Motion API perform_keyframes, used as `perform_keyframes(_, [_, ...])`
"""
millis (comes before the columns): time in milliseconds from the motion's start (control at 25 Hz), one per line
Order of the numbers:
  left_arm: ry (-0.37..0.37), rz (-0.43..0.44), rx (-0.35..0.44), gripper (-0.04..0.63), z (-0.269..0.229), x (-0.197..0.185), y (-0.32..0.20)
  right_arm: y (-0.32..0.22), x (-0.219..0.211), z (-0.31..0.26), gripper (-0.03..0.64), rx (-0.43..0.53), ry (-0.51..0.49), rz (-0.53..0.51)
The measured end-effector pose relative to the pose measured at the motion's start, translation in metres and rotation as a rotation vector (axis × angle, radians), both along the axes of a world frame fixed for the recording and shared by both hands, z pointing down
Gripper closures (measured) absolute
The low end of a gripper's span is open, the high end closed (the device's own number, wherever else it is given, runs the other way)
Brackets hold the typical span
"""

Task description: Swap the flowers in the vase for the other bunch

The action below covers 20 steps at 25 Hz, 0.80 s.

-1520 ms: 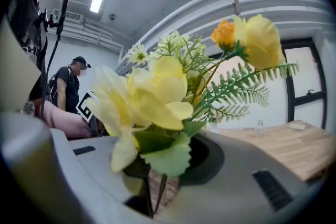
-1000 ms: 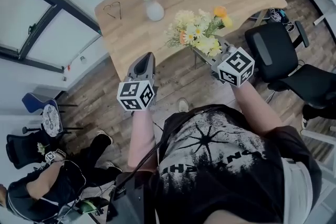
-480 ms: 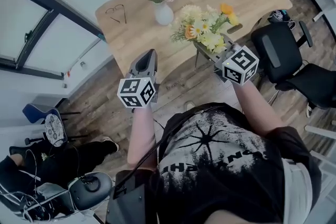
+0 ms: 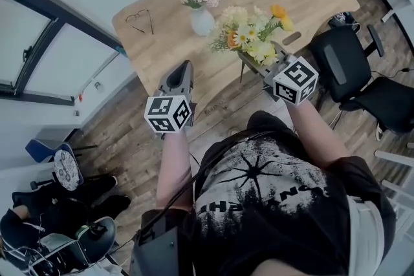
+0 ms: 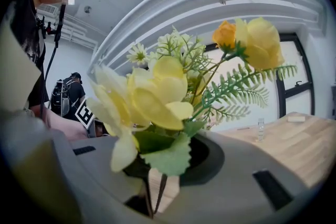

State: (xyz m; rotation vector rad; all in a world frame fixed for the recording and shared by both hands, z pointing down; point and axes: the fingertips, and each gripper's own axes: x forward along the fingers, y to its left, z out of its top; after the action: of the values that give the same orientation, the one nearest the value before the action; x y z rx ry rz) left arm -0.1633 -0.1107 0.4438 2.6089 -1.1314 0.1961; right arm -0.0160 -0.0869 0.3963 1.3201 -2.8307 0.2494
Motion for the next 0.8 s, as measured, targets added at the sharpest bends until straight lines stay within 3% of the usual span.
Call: perform_keyframes(800, [0.006,-0.083,0.022,0.581,-0.008,0.041,-0.112,-0.122,0.054,-0.009,0.525,0.008,0.031,-0.073])
